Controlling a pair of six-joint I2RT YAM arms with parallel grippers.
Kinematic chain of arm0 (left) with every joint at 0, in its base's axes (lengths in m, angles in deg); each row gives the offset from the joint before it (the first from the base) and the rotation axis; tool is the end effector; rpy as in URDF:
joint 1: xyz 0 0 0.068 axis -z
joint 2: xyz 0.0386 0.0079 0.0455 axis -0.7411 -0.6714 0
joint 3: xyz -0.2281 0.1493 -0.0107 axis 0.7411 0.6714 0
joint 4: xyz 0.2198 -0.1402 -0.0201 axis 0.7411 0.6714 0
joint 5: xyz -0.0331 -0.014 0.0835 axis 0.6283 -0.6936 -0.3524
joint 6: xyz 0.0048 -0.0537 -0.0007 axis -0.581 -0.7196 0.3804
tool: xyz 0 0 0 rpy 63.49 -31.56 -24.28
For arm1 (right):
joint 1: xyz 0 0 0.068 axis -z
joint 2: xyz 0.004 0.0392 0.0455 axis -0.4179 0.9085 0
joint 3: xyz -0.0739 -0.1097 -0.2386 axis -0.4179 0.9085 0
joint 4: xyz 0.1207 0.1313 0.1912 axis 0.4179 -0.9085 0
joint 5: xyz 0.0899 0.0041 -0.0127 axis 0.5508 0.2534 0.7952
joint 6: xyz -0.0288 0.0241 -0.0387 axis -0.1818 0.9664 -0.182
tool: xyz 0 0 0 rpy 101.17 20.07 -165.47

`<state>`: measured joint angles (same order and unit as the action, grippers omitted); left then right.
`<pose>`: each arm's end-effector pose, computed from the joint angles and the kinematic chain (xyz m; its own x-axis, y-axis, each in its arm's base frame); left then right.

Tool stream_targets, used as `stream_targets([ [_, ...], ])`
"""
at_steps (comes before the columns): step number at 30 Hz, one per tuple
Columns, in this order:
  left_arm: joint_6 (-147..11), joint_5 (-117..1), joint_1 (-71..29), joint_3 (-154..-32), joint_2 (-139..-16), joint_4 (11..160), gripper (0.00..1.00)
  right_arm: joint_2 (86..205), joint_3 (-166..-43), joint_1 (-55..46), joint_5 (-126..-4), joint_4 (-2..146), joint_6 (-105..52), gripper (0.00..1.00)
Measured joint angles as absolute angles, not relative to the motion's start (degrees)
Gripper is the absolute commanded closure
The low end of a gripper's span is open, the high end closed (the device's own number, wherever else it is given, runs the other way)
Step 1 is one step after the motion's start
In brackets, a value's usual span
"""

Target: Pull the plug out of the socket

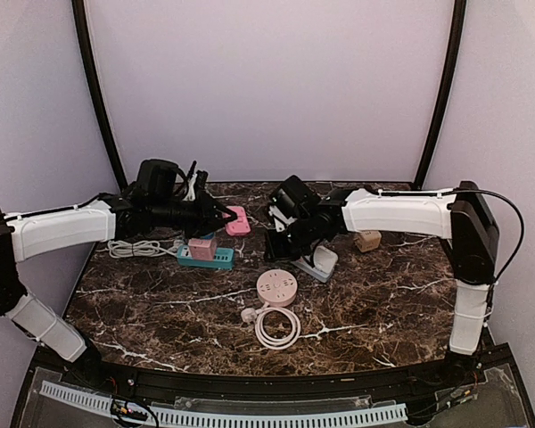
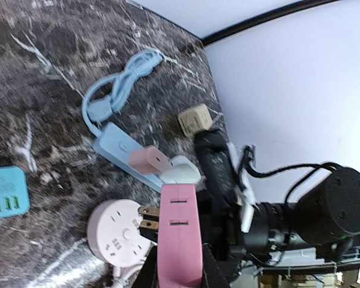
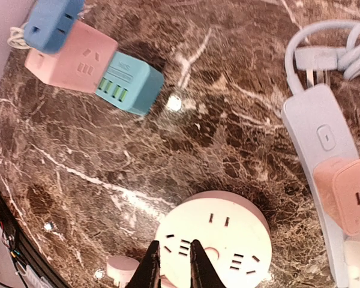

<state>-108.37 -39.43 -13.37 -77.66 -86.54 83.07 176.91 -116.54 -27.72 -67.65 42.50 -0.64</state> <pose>0.2685 -0.2035 0.2769 -0.8598 -0.2589 -0.4402 0.2792 0.4834 -0.8297 0.2597 0.3427 0.2195 -0.8655 -0.2371 -0.4413 -0.4158 0.8313 0.3688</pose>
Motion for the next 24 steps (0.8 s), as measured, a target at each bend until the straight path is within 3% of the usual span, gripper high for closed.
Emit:
stream_targets([
  [9,-95.85,-57.35,-18.18,-99.63,-88.42,112.82,1.0,168.06,-118.5,-27.0,-71.08,42.57,-3.26,0.77],
  [17,-87.74,-75.34,-24.73,-118.56,-101.73,131.14,1.0,160.22,-113.78,-25.73,-73.88,44.91,-4.93,0.55],
  [24,-83.04,-86.47,-27.88,-131.3,-118.89,140.93,1.0,156.98,-109.67,-23.42,-73.4,46.31,-5.8,0.53],
])
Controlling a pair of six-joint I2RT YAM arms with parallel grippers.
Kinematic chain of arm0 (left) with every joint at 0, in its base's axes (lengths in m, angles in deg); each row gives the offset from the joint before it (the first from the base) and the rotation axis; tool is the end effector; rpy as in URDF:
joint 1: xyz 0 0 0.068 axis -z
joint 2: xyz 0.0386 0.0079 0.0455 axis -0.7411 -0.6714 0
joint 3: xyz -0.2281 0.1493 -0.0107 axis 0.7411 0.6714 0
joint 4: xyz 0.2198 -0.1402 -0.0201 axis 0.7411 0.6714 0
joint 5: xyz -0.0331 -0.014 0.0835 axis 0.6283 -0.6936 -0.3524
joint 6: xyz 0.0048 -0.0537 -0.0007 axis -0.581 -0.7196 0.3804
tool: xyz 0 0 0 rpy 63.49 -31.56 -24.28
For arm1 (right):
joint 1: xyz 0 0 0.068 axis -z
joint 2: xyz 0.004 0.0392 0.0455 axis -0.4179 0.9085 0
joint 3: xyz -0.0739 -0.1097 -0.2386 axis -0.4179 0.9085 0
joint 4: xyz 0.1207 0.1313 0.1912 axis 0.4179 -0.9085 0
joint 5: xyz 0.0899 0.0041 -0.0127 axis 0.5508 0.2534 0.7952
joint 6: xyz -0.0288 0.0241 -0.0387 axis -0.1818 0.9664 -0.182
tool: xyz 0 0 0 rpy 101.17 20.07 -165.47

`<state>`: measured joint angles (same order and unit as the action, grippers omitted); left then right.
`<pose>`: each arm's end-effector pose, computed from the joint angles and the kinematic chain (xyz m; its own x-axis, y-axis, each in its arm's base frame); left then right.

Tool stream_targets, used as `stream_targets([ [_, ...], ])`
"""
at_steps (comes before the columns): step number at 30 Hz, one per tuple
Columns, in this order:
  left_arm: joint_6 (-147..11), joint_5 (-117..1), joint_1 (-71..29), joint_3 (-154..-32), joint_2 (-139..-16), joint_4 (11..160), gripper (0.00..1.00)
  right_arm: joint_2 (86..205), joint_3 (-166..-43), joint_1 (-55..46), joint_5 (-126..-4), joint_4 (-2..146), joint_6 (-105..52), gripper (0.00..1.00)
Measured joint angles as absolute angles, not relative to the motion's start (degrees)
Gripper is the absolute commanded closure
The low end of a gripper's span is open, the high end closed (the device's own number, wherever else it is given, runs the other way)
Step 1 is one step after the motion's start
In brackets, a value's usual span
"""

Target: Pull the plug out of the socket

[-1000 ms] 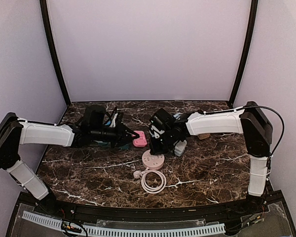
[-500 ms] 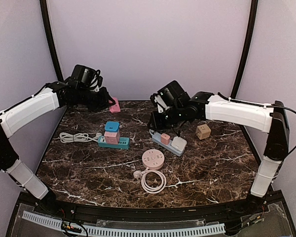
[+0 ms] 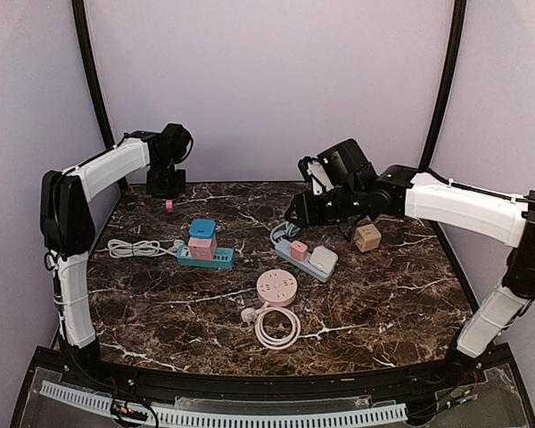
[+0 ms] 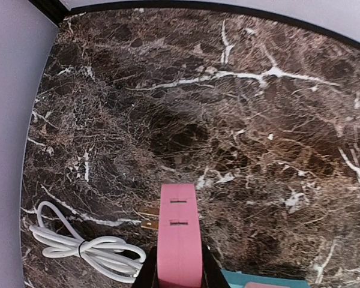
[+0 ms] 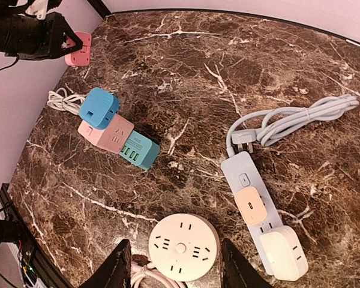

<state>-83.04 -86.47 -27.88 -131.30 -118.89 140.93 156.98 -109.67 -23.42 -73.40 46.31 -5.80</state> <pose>0.4207 -0.1395 0.2919 -0.7910 -0.1527 -0.5924 -0.2203 0.9745 0.0430 0.2464 0.2743 0.3180 -0.7092 -0.0938 -0.6987 -0.4592 0.8135 0.3569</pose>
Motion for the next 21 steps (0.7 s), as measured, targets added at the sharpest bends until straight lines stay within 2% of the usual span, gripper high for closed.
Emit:
stream_targets([
  [8,-79.63,-92.78,-29.74,-141.29,-131.7,146.39,1.0,155.63,-105.83,-21.73,-73.2,45.85,-6.52,0.5],
  [21,-75.19,-94.79,-32.23,-144.98,-140.55,149.15,0.88,154.77,-105.28,-20.79,-73.14,45.56,-6.92,0.48],
])
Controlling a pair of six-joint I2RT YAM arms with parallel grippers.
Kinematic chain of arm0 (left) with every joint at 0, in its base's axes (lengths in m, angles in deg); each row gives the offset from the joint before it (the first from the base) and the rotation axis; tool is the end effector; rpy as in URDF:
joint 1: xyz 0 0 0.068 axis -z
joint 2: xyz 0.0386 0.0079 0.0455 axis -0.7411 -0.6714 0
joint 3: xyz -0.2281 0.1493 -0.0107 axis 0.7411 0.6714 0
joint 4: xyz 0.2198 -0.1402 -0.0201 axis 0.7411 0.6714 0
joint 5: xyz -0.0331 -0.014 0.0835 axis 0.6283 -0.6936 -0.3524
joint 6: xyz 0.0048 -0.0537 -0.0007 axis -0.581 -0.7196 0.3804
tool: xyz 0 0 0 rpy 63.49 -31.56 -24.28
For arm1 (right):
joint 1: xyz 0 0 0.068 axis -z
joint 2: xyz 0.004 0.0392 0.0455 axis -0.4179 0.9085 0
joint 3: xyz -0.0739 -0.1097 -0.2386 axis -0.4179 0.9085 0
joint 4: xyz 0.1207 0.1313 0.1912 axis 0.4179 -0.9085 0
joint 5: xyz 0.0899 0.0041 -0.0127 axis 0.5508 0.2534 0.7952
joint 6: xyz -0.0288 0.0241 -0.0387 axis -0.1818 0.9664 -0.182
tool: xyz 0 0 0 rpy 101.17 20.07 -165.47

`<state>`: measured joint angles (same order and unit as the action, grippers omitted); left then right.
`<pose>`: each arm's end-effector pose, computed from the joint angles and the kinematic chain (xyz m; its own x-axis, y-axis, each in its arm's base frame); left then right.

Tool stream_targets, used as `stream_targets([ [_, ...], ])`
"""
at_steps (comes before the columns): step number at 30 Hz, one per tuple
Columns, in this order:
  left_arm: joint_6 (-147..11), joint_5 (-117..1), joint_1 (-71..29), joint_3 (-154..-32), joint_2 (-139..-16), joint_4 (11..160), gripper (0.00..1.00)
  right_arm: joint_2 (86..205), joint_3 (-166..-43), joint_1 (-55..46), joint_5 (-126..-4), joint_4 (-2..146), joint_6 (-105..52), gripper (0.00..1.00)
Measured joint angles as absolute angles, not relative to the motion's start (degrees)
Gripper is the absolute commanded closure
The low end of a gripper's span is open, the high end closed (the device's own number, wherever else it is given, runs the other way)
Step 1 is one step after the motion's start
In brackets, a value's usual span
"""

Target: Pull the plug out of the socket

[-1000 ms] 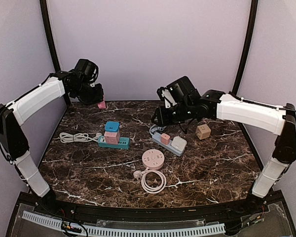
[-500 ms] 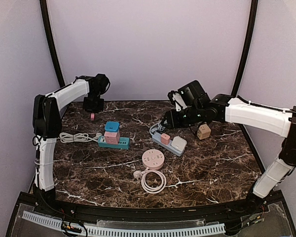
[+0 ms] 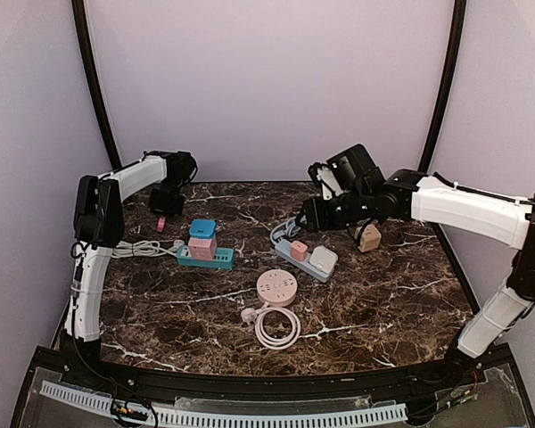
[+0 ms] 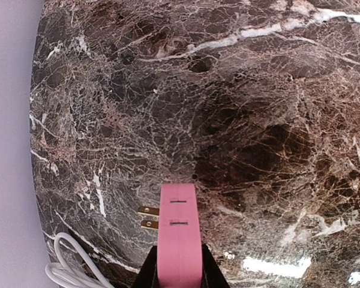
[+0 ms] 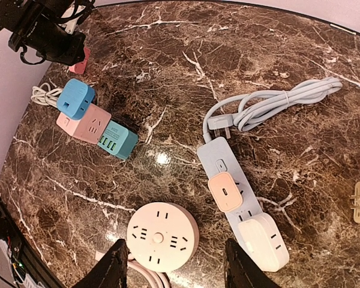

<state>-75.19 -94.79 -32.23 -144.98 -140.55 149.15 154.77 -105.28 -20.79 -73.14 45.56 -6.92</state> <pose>0.4822 -0.1168 0.1870 -0.9219 -0.0289 -0.3864 -0.1806 0.9143 0.3625 0.2491 0.2531 0.3043 -0.7303 -0.1037 -0.6752 -0.4254 0.8424 0.3307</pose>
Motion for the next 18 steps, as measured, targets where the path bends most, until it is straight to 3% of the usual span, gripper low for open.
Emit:
stream_targets([
  [9,-73.55,-94.22,-32.25,-146.99,-142.06,149.19,0.65,154.77,-104.95,-19.42,-72.79,44.91,-7.59,0.46],
  [18,-73.09,-91.1,-32.25,-149.64,-142.21,149.36,0.58,155.28,-104.23,-15.94,-71.17,44.1,-8.71,0.44],
])
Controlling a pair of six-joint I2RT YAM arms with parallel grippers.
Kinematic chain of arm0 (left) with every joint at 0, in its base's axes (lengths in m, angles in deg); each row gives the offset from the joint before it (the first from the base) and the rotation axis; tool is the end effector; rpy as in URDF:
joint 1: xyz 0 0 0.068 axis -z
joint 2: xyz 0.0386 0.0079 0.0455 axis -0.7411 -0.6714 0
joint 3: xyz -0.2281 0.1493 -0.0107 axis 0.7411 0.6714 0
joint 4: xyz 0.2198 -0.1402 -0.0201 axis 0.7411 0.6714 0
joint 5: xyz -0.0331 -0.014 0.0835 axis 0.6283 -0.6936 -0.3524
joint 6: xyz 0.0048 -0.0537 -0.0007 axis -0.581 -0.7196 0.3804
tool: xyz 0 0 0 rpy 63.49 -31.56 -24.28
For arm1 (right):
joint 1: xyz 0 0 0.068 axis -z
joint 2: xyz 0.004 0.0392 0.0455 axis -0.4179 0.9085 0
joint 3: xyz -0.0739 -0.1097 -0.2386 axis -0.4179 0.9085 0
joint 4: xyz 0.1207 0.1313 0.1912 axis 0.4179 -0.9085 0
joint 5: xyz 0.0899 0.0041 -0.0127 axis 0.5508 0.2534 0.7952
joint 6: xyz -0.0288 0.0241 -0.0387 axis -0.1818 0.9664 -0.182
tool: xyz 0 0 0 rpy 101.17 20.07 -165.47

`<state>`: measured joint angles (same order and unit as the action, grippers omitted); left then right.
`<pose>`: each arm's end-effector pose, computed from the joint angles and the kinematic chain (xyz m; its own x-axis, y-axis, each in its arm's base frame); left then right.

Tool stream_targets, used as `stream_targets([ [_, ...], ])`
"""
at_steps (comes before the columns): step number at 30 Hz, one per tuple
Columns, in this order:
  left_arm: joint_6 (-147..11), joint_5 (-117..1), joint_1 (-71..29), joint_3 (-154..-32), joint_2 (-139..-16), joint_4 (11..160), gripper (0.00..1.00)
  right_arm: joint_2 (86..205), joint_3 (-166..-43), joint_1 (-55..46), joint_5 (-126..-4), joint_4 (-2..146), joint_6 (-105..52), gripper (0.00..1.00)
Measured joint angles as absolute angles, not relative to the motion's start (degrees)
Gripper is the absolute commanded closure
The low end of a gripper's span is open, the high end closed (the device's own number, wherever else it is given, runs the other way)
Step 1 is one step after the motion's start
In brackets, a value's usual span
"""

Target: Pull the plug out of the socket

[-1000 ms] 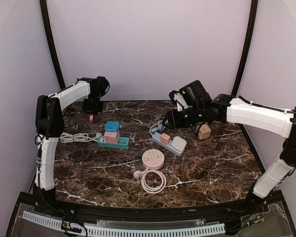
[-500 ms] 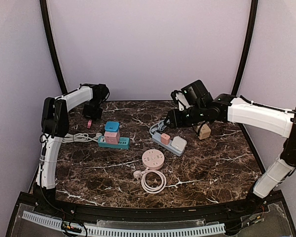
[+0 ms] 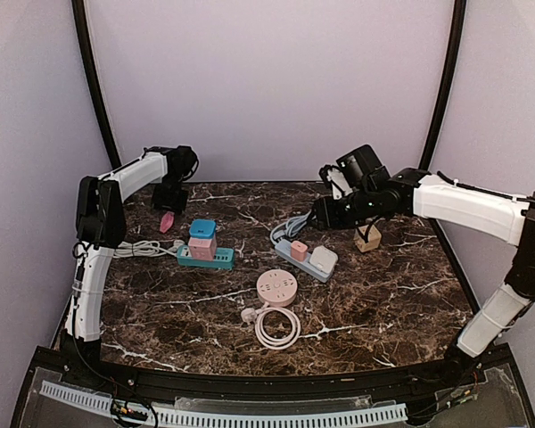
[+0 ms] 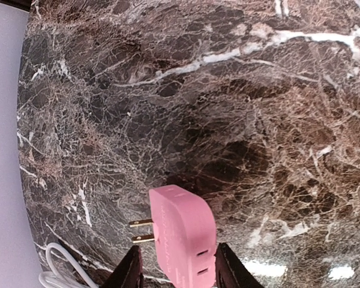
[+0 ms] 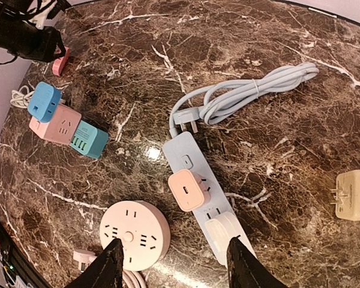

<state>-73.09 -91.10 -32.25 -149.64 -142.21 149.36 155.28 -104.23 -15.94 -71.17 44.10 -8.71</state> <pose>0.4912 -0.1213 0.1949 -0.9162 -0.0074 -0.4006 -0.1408 0.9420 0.3045 0.2675 0.2309 0.2932 -0.7596 -0.0987 -0.6429 -0.3802 0.8693 0.3158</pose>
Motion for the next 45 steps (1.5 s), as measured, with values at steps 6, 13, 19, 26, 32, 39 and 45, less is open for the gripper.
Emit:
stream_targets([
  [6,-73.11,-88.17,-32.25,-150.71,-142.21,149.39,0.56,157.0,-103.14,-13.36,-69.97,44.14,-9.52,0.4],
  [13,-73.27,-83.58,-31.92,-153.0,-141.45,149.56,0.54,159.67,-100.84,-8.34,-65.2,47.7,-11.85,0.2],
  [19,-74.51,-78.42,-30.11,-153.0,-136.27,149.76,0.54,161.9,-99.51,-5.3,-60.61,53.08,-13.52,0.2],
  [26,-77.73,-70.51,-22.83,-151.8,-126.56,147.75,0.54,162.1,-96.58,-5.14,-56.5,55.57,-14.67,0.26],
  [32,-81.83,-61.37,-16.95,-145.2,-119.74,142.02,0.54,162.07,-93.74,-6.48,-55.63,55.38,-15.37,0.29],
  [39,-86.16,-54.38,-13.32,-138.1,-119.42,135.66,0.54,162.1,-93.74,-7.99,-56.85,54.2,-17.01,0.4],
  [45,-90.95,-47.76,-11.42,-127.56,-118.3,127.57,0.54,162.42,-93.83,-11.61,-59.41,52.27,-17.52,0.51],
])
